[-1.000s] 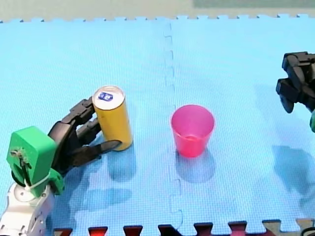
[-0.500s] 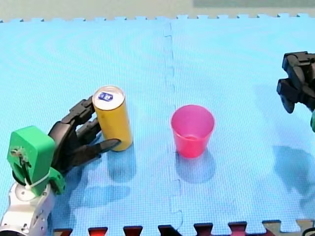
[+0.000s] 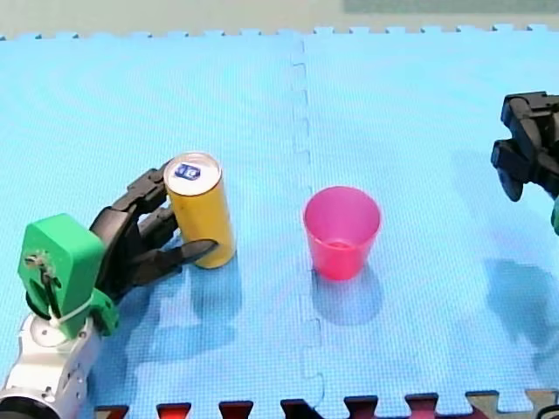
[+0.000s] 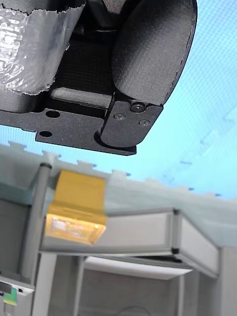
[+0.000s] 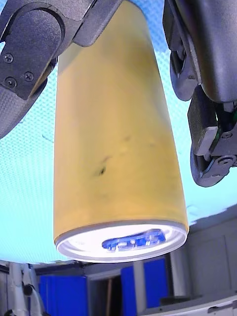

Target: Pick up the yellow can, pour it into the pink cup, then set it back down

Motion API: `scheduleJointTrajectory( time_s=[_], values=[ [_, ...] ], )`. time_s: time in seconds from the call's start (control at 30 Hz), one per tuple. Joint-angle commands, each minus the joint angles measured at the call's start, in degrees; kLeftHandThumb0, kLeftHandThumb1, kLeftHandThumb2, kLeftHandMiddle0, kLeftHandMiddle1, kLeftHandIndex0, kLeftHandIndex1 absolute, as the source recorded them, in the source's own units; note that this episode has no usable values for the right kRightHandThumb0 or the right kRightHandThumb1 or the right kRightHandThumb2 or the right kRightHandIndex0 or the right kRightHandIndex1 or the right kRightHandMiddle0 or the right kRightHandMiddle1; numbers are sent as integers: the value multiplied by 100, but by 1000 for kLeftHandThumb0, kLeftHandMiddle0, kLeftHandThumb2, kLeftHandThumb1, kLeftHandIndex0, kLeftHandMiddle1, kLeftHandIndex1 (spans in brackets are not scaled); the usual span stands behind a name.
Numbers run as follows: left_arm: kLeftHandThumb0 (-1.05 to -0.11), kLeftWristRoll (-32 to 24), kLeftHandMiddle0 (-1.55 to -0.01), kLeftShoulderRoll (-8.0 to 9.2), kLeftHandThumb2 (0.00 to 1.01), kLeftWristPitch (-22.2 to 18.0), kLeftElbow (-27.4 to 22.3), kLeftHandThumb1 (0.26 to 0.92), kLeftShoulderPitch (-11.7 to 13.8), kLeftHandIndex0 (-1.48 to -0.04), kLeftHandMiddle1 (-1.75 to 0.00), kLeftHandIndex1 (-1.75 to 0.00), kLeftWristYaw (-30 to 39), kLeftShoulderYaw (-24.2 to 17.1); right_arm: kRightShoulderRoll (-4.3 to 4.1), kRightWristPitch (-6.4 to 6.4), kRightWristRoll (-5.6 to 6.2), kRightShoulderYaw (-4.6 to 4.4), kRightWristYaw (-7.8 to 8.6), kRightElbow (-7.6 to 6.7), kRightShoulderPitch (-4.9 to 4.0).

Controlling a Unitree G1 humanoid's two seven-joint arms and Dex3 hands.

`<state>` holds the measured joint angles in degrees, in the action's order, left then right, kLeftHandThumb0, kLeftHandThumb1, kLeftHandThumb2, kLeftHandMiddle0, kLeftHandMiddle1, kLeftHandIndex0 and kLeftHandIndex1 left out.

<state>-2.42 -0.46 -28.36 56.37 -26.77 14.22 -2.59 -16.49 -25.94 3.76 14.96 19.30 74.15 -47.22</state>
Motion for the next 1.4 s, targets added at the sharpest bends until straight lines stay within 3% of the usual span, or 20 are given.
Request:
scheduleJointTrajectory(
  time_s=[0.0,0.33,0.7,0.8,0.87,0.93,0.97,1.1,1.37],
  values=[
    [-602,60,-365,-7,1,-20,68,626,-118,-321,-5,-1,-49,31,-9,-30,27,19,5,-10,26],
    [-557,111,-360,-96,1,91,139,622,-269,-319,-1,0,-47,79,-11,-71,45,26,8,-15,52],
    [-586,277,-363,-101,3,81,293,631,-380,-318,-2,-1,-65,196,-16,-120,37,9,-1,-32,86],
    [-634,471,-571,-75,8,18,402,663,-433,-505,-66,-42,-175,320,-20,-132,40,8,7,-36,99],
    [-599,475,-869,-94,10,51,470,728,-462,-819,-113,-60,-245,303,-20,-143,41,8,9,-41,107],
    [-427,424,-1151,-126,2,101,544,730,-488,-1086,-178,-75,-380,235,-23,-163,29,-2,-7,-45,114],
    [-395,428,-1210,-128,1,94,564,729,-489,-1135,-192,-73,-440,227,-23,-173,22,-8,-15,-48,118],
    [-415,624,-1310,-72,3,-15,594,745,-476,-1249,-152,-38,-716,341,-34,-198,-1,-32,-37,-53,127],
    [-418,654,-1350,25,2,-148,651,751,-481,-1254,-99,-11,-783,333,-37,-192,11,-29,-21,-52,132]
  ],
)
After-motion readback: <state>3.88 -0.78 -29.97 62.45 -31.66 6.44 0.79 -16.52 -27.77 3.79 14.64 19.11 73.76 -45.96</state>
